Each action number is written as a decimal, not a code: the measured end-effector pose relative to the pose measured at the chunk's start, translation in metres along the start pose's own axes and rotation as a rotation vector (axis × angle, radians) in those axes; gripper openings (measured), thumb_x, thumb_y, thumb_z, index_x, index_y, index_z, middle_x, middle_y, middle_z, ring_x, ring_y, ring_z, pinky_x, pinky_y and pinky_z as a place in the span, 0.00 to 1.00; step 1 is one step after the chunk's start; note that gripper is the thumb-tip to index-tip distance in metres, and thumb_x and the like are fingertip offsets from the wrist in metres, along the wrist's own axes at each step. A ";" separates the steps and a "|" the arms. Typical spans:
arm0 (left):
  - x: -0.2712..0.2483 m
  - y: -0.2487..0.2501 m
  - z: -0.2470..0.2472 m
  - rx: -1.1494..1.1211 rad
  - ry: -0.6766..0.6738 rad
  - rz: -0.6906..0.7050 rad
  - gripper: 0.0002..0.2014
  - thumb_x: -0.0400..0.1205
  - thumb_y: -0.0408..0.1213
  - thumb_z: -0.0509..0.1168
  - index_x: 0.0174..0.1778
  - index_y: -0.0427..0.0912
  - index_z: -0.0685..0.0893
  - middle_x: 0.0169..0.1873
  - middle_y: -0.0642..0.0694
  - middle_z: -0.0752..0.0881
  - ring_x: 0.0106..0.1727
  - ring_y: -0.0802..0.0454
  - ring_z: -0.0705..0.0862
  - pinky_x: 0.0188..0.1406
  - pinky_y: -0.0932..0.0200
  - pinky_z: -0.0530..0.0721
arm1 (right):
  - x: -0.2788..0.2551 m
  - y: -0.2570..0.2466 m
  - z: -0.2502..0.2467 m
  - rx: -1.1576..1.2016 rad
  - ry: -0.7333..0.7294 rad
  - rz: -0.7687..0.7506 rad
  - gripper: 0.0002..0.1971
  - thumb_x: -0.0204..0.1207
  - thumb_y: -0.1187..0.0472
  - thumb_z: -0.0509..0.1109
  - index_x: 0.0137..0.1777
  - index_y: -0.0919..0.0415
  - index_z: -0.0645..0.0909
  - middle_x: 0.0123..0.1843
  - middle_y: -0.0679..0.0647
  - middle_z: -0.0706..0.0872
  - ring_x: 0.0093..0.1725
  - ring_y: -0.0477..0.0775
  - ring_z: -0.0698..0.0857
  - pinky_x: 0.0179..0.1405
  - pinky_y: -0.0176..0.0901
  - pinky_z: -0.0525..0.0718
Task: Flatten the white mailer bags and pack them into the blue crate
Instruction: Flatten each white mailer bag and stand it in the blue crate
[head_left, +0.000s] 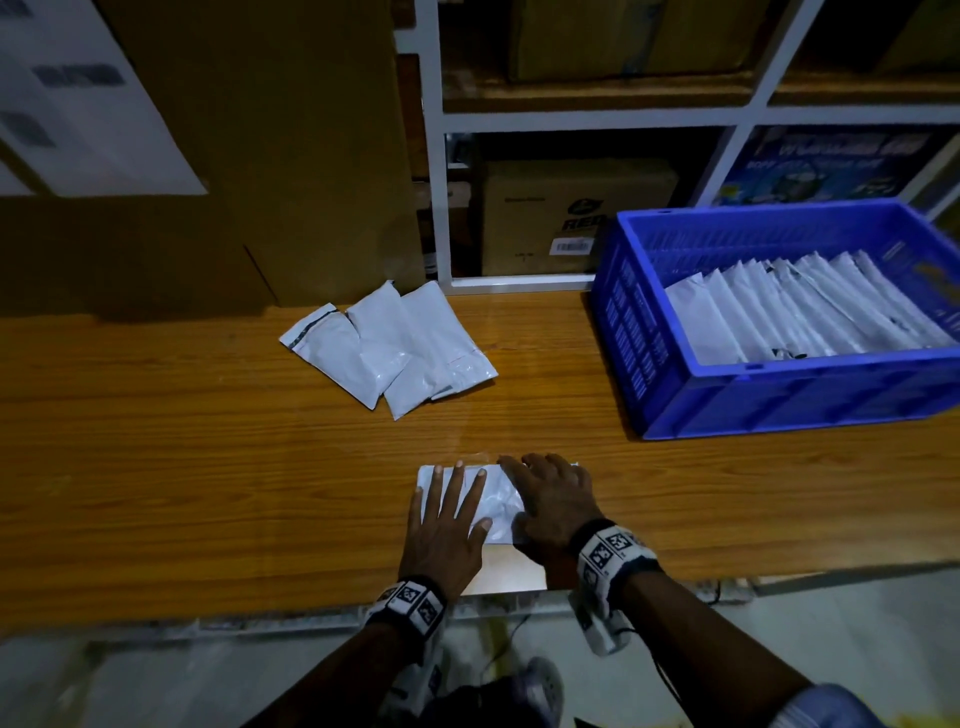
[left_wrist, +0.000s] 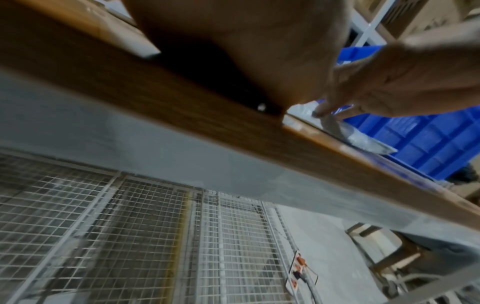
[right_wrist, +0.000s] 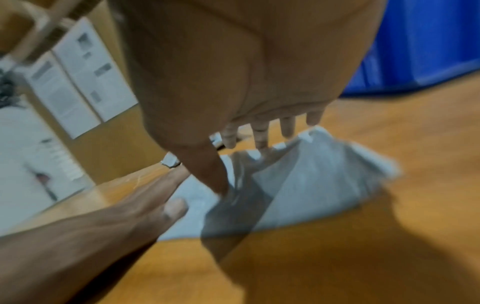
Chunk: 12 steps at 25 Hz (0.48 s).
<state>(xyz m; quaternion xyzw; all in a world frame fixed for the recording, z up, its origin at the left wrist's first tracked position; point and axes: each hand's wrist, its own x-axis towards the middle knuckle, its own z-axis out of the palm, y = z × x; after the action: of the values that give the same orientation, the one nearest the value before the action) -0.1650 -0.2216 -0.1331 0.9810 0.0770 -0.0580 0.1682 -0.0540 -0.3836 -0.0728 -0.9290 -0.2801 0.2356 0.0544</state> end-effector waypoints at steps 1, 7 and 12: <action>0.000 0.000 -0.001 -0.010 -0.009 -0.008 0.32 0.88 0.56 0.44 0.88 0.60 0.40 0.88 0.49 0.44 0.89 0.43 0.45 0.83 0.37 0.47 | 0.002 -0.002 -0.006 -0.045 0.008 -0.008 0.49 0.67 0.43 0.73 0.84 0.38 0.48 0.82 0.53 0.64 0.81 0.64 0.59 0.76 0.69 0.56; 0.008 0.013 -0.037 -0.286 -0.037 -0.105 0.46 0.85 0.53 0.64 0.84 0.67 0.32 0.86 0.58 0.32 0.87 0.44 0.32 0.82 0.34 0.48 | 0.006 -0.014 -0.050 -0.312 0.134 -0.061 0.30 0.69 0.50 0.77 0.71 0.52 0.75 0.68 0.57 0.78 0.70 0.64 0.74 0.72 0.66 0.64; 0.031 0.020 -0.081 0.002 0.141 -0.086 0.29 0.81 0.50 0.69 0.77 0.56 0.69 0.74 0.52 0.73 0.76 0.47 0.66 0.69 0.42 0.58 | 0.000 -0.018 -0.084 -0.244 0.215 -0.069 0.18 0.72 0.55 0.74 0.62 0.50 0.80 0.61 0.54 0.82 0.65 0.62 0.77 0.68 0.63 0.65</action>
<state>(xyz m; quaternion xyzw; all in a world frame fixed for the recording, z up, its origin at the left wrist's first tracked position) -0.1241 -0.2088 -0.0546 0.9787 0.1304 0.0042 0.1587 -0.0238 -0.3662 0.0058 -0.9384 -0.3308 0.0971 -0.0212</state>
